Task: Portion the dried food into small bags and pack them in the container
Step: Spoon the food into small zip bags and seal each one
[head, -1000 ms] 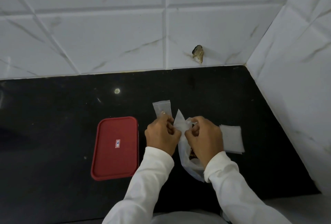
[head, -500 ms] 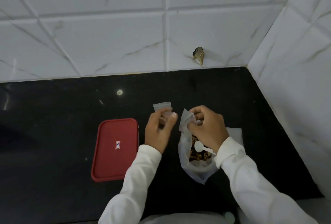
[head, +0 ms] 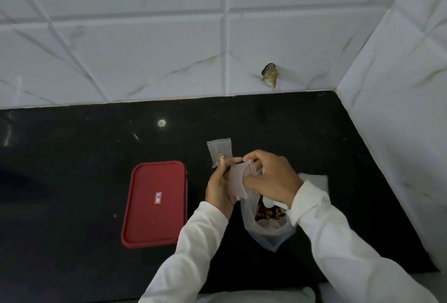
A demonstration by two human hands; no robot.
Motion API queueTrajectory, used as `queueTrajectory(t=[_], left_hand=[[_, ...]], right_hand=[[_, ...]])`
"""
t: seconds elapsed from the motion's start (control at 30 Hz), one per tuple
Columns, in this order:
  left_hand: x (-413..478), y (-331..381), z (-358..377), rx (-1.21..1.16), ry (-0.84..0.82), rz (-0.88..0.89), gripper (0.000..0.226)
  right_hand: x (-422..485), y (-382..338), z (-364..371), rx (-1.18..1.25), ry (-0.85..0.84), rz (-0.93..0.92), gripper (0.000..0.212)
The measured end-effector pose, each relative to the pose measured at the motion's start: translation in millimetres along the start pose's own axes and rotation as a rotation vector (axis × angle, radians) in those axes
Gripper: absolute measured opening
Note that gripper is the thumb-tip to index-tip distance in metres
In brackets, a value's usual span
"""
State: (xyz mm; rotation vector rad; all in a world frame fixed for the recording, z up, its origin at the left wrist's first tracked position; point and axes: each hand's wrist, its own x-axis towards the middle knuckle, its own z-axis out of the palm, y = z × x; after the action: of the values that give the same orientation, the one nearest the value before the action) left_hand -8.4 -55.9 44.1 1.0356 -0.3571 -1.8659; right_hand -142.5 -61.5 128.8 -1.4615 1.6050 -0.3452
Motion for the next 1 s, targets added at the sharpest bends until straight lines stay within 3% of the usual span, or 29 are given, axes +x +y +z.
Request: queueTrajectory(t=[0.2,0.37,0.47,0.53,0.8,1.0], left_hand=[[-0.3,-7.5,-3.5,-0.036,0.027,-0.064,0.035],[-2.0,-6.7,-7.6,-0.148,0.076,-0.147,0.031],[2.6,-9.8,-11.0,-0.156,0.056,-0.158,0.029],[4.4,-13.1,-12.9,-0.180,0.037,-0.174,0.027],[8.7,-24.8,-13.7,-0.244,0.018,-0.236,0.034],[9.0,-36.0,-18.7,-0.280,-0.003,-0.264,0.037]], right_hand=[[-7.3,-2.3,-5.9,0.104,-0.050,-0.025,0.053],[-27.4,13.8,-34.0,0.286,0.030,-0.071,0.029],[-28.0,52.2,-35.6,-0.052,0.152,-0.077,0.018],[-24.3,81.9,-25.8,-0.265,0.147,-0.036,0.014],[-11.8,117.9,16.1,-0.643,0.097,-0.022,0.010],[-4.8,123.9,26.3,-0.681,0.092,0.031,0.015]])
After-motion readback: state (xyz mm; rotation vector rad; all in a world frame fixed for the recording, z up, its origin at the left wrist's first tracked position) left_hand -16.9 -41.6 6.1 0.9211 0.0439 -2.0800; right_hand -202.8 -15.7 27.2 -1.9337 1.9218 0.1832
